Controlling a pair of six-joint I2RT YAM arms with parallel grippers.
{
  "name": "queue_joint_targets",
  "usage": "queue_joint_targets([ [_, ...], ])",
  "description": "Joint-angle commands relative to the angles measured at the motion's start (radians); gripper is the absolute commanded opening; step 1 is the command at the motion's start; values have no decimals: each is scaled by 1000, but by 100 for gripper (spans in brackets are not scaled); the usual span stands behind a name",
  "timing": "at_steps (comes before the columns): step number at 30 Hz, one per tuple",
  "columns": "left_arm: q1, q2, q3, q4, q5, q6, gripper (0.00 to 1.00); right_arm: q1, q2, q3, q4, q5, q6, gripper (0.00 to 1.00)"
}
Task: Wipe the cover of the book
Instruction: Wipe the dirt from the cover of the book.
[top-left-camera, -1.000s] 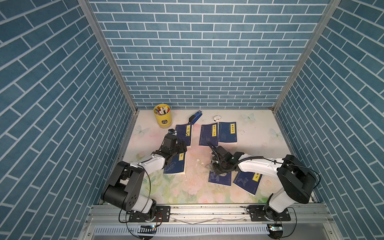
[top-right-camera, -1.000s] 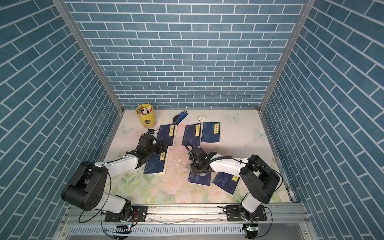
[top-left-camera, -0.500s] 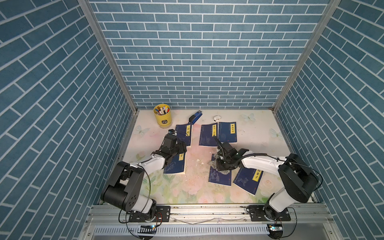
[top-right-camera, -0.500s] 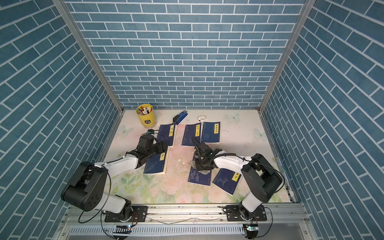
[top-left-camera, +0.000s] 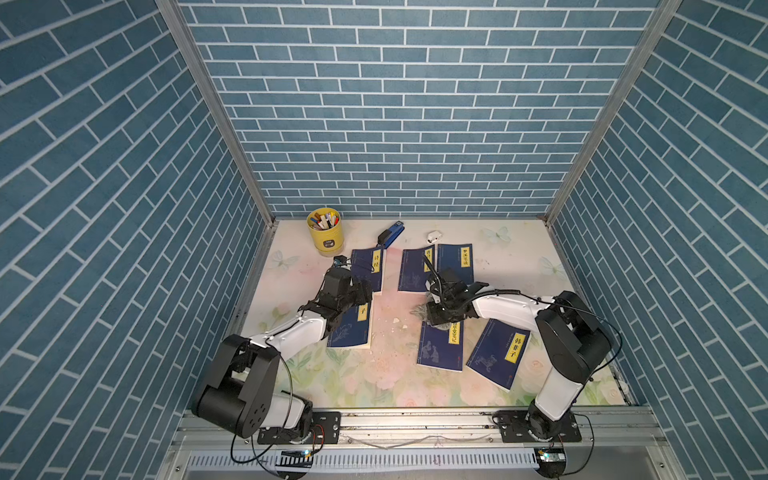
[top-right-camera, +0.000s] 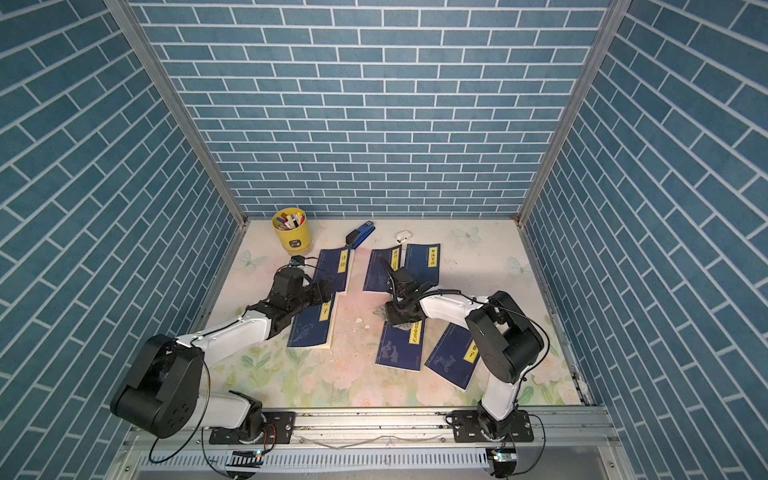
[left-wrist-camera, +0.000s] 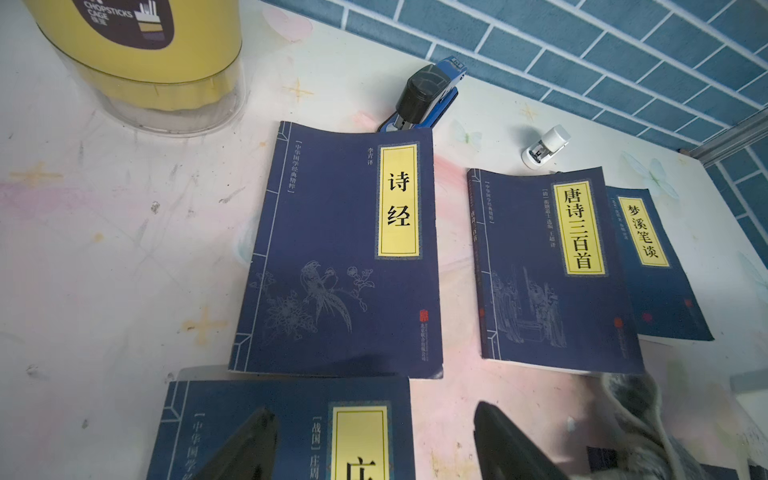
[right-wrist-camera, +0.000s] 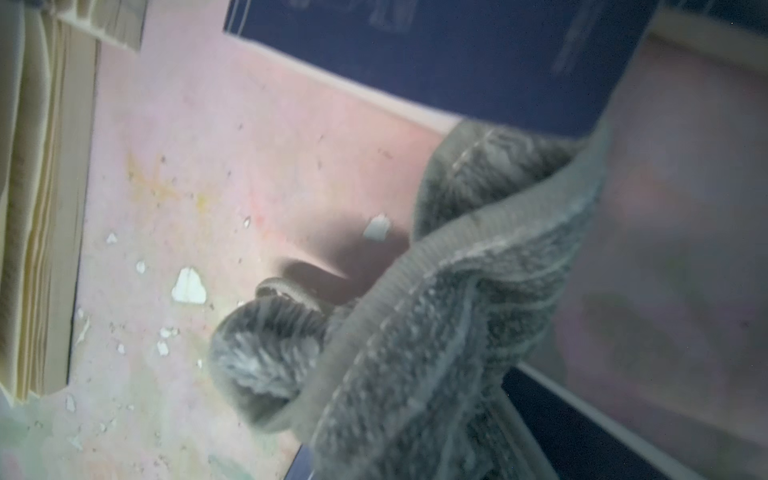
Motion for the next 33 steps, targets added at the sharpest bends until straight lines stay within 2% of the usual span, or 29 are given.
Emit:
queue_joint_targets([
  [1, -5, 4, 1, -18, -13, 21, 79, 104, -26, -86, -148, -7, 49, 11],
  [4, -5, 18, 9, -17, -13, 22, 79, 175, -56, -132, -153, -20, 113, 11],
  [9, -4, 28, 16, -18, -17, 23, 79, 214, -110, -199, -141, -24, 178, 11],
  [23, -5, 31, 16, -21, -23, 19, 79, 296, -130, -208, -151, -56, 200, 11],
  [28, -5, 33, 19, -21, -27, 18, 79, 282, -133, -215, -153, -18, 202, 11],
  [33, -4, 36, 22, -25, -24, 21, 79, 188, -76, -172, -146, -6, 137, 11],
])
